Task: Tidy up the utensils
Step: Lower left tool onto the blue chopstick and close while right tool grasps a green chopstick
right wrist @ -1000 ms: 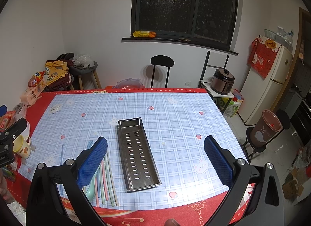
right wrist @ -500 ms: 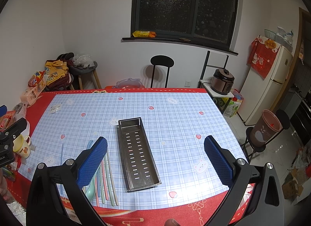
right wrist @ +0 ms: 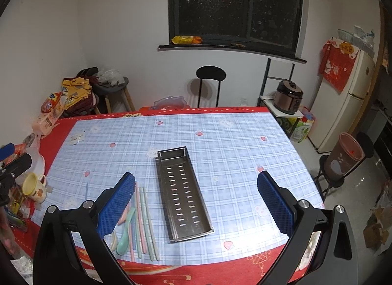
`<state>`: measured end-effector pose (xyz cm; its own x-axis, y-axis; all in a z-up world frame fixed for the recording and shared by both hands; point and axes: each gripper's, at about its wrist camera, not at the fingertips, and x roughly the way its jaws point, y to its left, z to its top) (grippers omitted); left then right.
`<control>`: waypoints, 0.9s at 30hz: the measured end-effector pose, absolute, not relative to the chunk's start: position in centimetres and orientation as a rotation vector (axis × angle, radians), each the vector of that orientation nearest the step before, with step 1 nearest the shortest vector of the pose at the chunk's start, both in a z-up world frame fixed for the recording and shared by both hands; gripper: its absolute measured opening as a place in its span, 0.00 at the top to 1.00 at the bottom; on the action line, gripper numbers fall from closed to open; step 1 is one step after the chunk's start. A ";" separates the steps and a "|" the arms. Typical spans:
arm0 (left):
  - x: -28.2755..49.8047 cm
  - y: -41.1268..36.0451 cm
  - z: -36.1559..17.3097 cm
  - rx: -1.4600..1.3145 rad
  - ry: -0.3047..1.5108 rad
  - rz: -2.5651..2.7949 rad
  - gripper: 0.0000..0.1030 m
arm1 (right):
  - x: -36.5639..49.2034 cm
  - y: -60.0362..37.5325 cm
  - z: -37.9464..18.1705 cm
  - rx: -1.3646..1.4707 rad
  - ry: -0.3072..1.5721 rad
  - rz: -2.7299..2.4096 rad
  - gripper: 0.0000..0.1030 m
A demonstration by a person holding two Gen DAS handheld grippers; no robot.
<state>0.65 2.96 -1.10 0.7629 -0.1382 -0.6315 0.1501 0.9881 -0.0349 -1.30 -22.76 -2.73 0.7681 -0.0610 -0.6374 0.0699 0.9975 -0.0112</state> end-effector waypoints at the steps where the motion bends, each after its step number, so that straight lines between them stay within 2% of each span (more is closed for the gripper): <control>1: 0.9 3.8 -1.3 -0.009 0.694 -0.157 0.05 | -1.1 -22.6 -2.8 0.015 0.692 -0.058 0.05; 9: 2.7 10.7 -5.0 -0.175 0.777 -0.112 0.05 | 1.4 -19.7 -4.6 0.013 0.742 0.058 0.05; 17: 3.6 15.9 -11.1 -0.212 0.894 -0.029 0.06 | 4.1 -16.4 -10.0 0.025 0.856 0.153 0.05; 27: 4.9 16.8 -18.5 -0.149 1.009 -0.095 0.06 | 6.5 -12.5 -16.3 -0.035 0.983 0.186 0.05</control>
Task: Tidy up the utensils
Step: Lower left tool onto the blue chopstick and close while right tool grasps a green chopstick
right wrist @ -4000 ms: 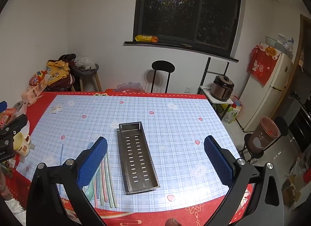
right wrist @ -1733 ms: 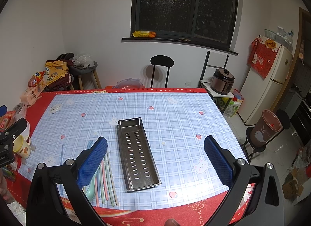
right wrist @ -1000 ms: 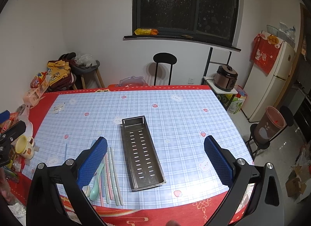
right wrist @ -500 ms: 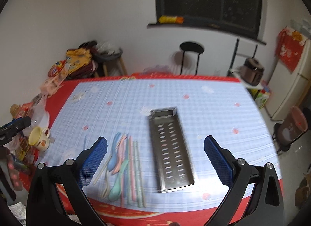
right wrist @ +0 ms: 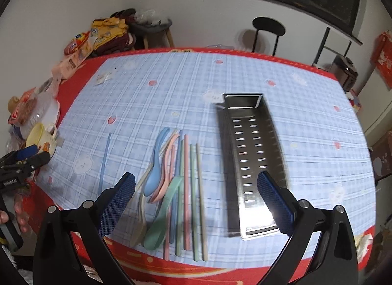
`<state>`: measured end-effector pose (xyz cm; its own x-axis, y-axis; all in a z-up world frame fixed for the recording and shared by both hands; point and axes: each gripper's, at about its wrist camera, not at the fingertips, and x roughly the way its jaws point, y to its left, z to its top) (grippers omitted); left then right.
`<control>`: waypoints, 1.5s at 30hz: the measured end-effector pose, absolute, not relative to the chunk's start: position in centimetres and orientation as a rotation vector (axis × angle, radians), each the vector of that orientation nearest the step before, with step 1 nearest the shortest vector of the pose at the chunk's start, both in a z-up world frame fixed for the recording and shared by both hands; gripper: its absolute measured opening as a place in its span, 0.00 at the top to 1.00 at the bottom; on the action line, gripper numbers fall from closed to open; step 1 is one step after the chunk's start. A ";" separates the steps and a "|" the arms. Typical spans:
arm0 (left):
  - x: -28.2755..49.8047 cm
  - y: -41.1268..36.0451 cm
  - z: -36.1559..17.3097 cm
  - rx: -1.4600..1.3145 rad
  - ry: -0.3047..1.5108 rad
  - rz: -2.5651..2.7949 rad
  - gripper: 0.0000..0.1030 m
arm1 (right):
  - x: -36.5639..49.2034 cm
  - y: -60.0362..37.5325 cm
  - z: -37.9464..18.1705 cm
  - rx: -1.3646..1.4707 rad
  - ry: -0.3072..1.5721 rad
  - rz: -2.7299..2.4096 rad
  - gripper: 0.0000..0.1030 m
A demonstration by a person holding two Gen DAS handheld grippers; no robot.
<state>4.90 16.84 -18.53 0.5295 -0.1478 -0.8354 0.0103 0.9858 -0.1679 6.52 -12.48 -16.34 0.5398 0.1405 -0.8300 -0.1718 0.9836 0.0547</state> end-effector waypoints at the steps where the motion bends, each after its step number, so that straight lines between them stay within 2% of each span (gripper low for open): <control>1: 5.2 16.7 -19.1 -0.145 1.016 -0.107 0.06 | 6.7 -12.2 -16.9 -0.028 0.990 0.200 0.05; 4: 5.9 16.5 -20.5 -0.144 1.029 -0.140 0.06 | 7.5 -11.2 -18.1 -0.034 1.011 0.237 0.09; 6: 6.1 16.5 -21.5 -0.145 1.045 -0.153 0.07 | 7.9 -10.6 -18.9 -0.039 1.032 0.247 0.21; 8: 6.4 16.5 -22.2 -0.161 1.060 -0.171 0.09 | 8.3 -10.3 -19.7 -0.015 1.063 0.262 0.26; 10: 6.4 16.4 -23.1 -0.186 1.085 -0.193 0.19 | 8.2 -10.4 -20.3 0.004 1.078 0.268 0.31; 12: 6.3 16.1 -23.8 -0.199 1.114 -0.204 0.26 | 8.0 -10.4 -21.0 0.011 1.101 0.274 0.41; 16: 6.1 15.4 -25.3 -0.215 1.162 -0.237 0.43 | 7.0 -10.4 -22.4 0.018 1.147 0.292 0.55; 21: 6.1 14.3 -26.5 -0.233 1.198 -0.271 0.61 | 5.7 -10.4 -24.1 0.023 1.203 0.334 0.79; 29: 5.6 13.6 -27.4 -0.260 1.229 -0.289 0.66 | 4.6 -9.7 -26.1 0.036 1.253 0.377 0.81; 38: 6.1 12.6 -28.1 -0.223 1.239 -0.254 0.67 | 4.7 -10.3 -26.2 0.035 1.241 0.347 0.81; 41: 6.6 12.2 -28.5 -0.189 1.244 -0.234 0.71 | 4.9 -11.4 -26.1 0.034 1.235 0.299 0.81; 45: 6.6 12.5 -29.2 -0.180 1.266 -0.203 0.80 | 5.1 -12.7 -26.7 -0.001 1.235 0.232 0.91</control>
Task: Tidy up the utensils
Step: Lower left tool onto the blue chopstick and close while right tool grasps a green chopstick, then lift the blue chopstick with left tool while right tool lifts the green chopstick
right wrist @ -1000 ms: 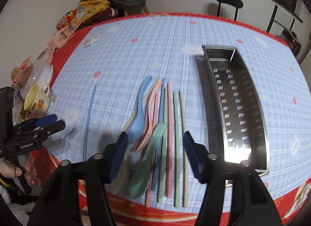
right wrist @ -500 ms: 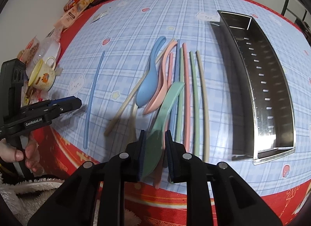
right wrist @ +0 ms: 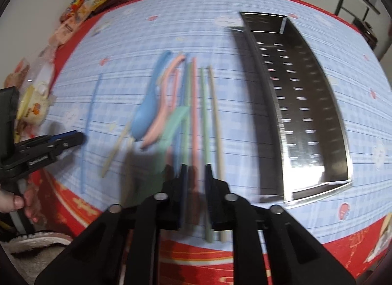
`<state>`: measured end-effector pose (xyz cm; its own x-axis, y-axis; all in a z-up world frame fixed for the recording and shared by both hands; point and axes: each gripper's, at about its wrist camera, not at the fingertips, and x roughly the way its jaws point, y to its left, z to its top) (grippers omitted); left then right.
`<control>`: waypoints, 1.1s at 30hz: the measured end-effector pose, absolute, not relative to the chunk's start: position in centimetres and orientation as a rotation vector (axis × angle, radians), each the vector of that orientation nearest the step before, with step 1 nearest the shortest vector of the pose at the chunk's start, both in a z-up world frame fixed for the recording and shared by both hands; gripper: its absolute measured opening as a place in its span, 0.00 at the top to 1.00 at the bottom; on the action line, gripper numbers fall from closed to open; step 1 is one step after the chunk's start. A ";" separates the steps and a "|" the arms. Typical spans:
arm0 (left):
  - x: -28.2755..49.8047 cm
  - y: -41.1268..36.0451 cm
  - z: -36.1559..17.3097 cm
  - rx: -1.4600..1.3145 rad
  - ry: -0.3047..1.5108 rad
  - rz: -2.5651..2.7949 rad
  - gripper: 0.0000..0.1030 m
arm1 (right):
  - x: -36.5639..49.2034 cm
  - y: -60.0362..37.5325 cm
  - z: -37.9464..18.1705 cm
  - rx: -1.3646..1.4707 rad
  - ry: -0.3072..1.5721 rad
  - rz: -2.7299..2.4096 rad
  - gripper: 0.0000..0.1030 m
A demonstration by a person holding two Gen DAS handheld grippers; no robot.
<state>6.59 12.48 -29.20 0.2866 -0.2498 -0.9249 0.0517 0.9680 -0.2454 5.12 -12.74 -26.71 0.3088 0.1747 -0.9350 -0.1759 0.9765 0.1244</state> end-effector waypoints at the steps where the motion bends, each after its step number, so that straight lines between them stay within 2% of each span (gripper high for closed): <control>1: 6.6 12.6 -29.3 -0.184 1.267 -0.193 0.83 | 5.2 -12.9 -26.9 -0.014 1.237 0.223 0.91; 15: 5.6 13.4 -29.3 -0.202 1.259 -0.184 0.83 | 6.5 -11.7 -28.9 -0.089 1.268 0.240 0.98; 23: 5.7 13.0 -29.3 -0.167 1.259 -0.181 0.83 | 6.8 -12.1 -28.9 -0.074 1.271 0.206 0.98; 33: 5.7 12.3 -29.3 -0.146 1.251 -0.185 0.77 | 6.8 -11.9 -28.9 -0.082 1.270 0.207 0.98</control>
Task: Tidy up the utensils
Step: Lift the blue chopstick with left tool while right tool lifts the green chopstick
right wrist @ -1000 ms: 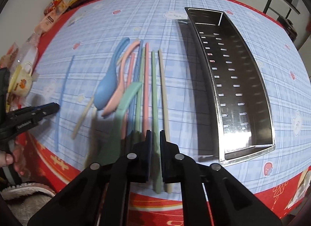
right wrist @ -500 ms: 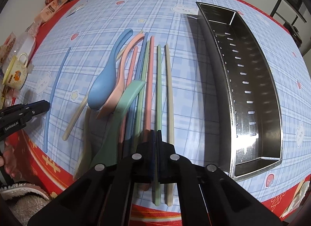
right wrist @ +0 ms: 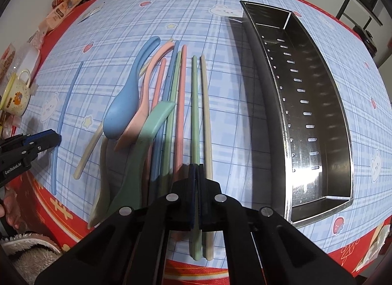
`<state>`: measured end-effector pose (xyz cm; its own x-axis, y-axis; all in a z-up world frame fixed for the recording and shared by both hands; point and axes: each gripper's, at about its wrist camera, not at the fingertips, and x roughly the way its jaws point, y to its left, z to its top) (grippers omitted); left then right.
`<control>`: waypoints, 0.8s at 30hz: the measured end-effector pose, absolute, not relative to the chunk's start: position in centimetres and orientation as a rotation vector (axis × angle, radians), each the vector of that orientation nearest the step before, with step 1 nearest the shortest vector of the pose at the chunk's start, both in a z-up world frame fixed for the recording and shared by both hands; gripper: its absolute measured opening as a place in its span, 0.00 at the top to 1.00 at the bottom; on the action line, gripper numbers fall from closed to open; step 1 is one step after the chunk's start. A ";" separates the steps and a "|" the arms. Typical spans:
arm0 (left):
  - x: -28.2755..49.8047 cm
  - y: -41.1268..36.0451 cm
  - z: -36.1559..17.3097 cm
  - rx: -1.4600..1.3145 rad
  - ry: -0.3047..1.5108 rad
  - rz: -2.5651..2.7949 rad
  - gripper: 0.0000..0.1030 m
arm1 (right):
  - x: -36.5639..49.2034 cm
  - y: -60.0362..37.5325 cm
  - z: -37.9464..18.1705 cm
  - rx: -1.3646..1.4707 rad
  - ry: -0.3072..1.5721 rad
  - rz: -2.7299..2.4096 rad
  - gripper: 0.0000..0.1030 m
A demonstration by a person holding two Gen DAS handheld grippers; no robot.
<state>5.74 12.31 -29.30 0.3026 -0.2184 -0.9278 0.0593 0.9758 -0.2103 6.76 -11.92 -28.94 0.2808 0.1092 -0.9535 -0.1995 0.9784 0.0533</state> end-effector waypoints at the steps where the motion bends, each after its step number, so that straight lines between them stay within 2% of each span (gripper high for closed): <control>1: 5.7 12.3 -29.3 -0.146 1.251 -0.185 0.77 | 6.8 -11.9 -29.0 -0.077 1.272 0.209 0.98; 24: 5.6 12.4 -29.3 -0.150 1.245 -0.190 0.77 | 7.1 -11.4 -29.2 -0.076 1.269 0.226 0.93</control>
